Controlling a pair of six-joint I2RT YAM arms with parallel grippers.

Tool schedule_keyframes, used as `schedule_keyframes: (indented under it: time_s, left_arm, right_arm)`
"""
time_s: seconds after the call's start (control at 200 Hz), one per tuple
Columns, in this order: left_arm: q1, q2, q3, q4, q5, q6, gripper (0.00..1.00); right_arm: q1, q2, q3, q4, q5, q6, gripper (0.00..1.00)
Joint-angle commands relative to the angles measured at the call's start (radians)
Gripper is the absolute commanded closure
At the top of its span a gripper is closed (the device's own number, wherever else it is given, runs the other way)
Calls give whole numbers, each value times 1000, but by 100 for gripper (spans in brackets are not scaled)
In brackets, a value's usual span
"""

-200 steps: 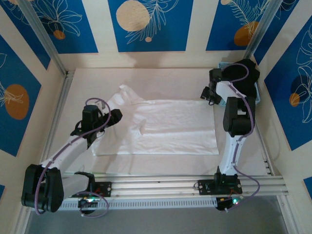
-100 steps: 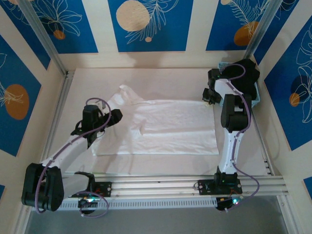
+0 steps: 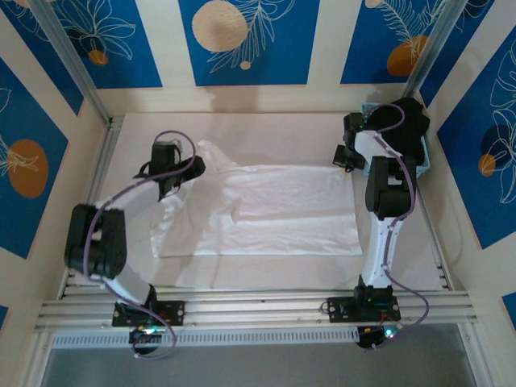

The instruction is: Fold the inside-out t-shirt

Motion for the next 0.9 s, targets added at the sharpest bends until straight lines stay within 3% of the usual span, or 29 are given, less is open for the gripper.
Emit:
schedule_keyframes:
  time_s: [0.0,0.235,0.63,0.895]
  left_arm:
    - [38,144,172,-72,-11,58,33]
    - [55,478,599,-284,15,127,38]
    - [48,863,1170,-627,-30,221,46]
    - [17,974,1344,-724,-47,267,56]
  right_arm:
    - [10,-58,-11,20,15,-31,99]
    - [13,-65,-3,26,3,-43,99]
    - [16,-76,-7,34,-33,-50,99]
    - [17,-79,-14,37,-41,-55,99]
